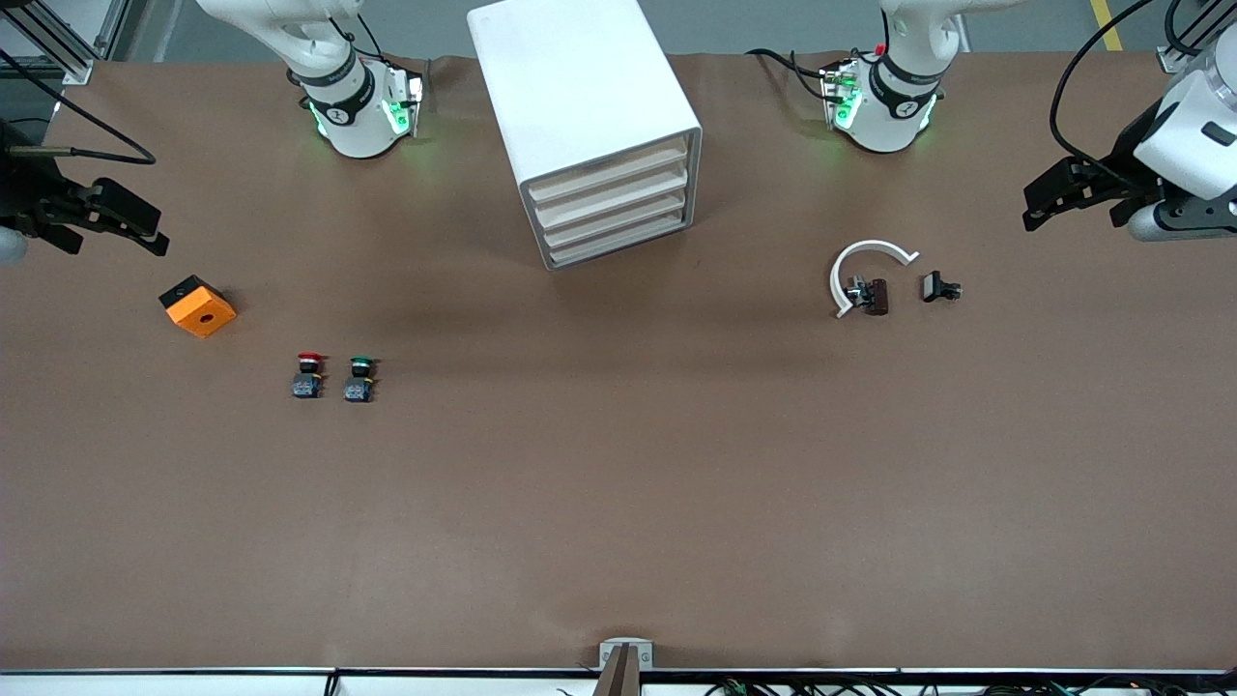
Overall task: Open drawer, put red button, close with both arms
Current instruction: 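Move the left gripper toward the white cabinet's drawer front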
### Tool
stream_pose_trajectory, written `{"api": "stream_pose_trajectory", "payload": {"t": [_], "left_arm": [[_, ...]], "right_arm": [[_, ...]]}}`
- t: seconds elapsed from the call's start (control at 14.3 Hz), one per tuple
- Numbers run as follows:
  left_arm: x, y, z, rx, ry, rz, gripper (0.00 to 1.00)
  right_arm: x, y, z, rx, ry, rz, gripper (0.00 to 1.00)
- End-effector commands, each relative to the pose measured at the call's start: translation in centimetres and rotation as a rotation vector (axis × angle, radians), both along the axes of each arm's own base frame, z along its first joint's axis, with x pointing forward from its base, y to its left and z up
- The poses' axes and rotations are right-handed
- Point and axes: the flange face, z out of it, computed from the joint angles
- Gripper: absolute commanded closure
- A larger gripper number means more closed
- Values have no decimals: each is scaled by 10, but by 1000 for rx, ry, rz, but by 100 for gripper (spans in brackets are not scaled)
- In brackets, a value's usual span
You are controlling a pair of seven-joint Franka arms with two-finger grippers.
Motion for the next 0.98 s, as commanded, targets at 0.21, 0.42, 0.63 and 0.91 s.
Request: {"api": "stream_pose_trajectory", "payload": {"t": [0.21,0.42,0.63,0.91], "left_arm": [[8,11,-6,23,23,-6,0],[27,25,-45,11,96,33,0],[52,21,-102,6,189,160,0],[71,-40,-176,57,284,427,0]], "right_arm": [[0,-4,8,-15,-11,-7,0],[0,-4,9,-15,-12,-7,0],[0,-3,8,-12,-12,-5,0],[14,8,-14,-12,26,15,0]]}}
